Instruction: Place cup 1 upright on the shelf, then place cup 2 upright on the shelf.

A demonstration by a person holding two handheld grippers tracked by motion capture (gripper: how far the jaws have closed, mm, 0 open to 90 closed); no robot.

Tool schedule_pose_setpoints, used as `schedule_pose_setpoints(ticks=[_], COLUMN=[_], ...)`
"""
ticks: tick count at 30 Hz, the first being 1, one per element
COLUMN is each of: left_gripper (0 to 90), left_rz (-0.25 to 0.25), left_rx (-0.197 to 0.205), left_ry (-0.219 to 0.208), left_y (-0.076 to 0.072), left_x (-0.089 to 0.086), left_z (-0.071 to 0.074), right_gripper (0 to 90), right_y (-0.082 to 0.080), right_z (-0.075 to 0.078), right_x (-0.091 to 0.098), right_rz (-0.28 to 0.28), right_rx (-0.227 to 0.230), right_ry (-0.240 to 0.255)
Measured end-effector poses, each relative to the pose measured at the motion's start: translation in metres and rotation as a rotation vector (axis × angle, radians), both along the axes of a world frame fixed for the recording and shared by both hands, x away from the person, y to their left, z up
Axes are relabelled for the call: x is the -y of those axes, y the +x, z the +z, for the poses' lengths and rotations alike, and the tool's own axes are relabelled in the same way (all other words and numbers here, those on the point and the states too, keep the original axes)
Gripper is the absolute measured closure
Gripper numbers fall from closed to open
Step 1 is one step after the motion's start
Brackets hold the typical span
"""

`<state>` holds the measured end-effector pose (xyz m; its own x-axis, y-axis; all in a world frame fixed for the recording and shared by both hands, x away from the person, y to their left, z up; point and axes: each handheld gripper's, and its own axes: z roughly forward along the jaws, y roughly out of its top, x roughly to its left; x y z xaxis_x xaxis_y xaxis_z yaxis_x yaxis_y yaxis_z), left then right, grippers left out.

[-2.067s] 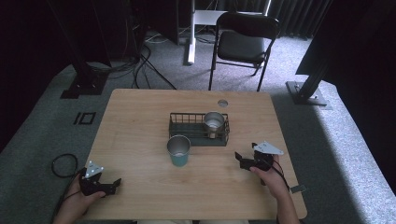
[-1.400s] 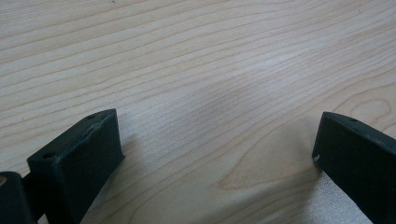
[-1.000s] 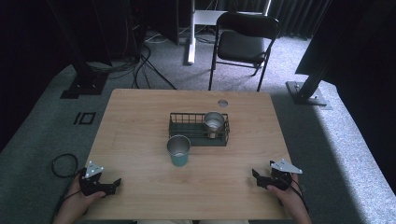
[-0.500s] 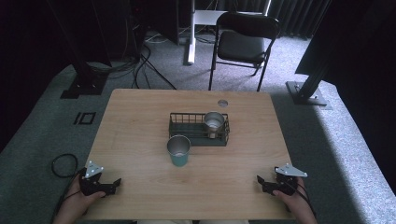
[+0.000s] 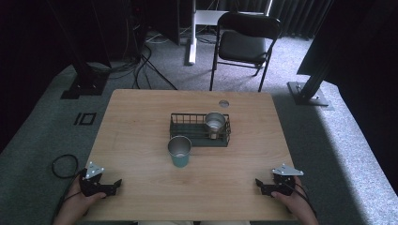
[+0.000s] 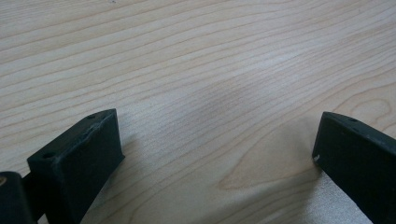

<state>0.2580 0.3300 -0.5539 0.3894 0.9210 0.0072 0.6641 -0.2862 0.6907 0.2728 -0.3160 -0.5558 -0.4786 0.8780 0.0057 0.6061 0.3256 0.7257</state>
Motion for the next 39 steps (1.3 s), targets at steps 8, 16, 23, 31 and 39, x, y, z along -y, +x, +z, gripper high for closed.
schedule_pose_setpoints(ticks=[8, 16, 23, 31, 39], left_gripper=[1.9, 2.0, 2.0, 2.1, 2.1], left_rz=[0.000, 0.002, -0.040, -0.107, -0.157], left_rx=[0.000, 0.003, 0.020, 0.011, 0.021], left_ry=[0.000, 0.009, 0.022, 0.025, -0.008], left_y=[0.000, 0.000, -0.003, -0.004, -0.003], left_x=[0.000, 0.001, 0.003, 0.014, 0.030], left_z=[0.000, 0.001, 0.001, 0.002, 0.003], right_gripper=[11.7, 11.7, 11.7, 11.7, 11.7], right_y=[0.000, 0.000, 0.000, 0.000, 0.000], right_z=[0.000, 0.000, 0.000, 0.000, 0.000], right_x=[0.000, 0.000, 0.000, 0.000, 0.000], right_rz=[-0.002, -0.002, -0.002, -0.002, -0.002], right_rx=[-0.002, -0.002, -0.002, -0.002, -0.002], right_ry=[0.001, 0.001, 0.001, 0.001, 0.001])
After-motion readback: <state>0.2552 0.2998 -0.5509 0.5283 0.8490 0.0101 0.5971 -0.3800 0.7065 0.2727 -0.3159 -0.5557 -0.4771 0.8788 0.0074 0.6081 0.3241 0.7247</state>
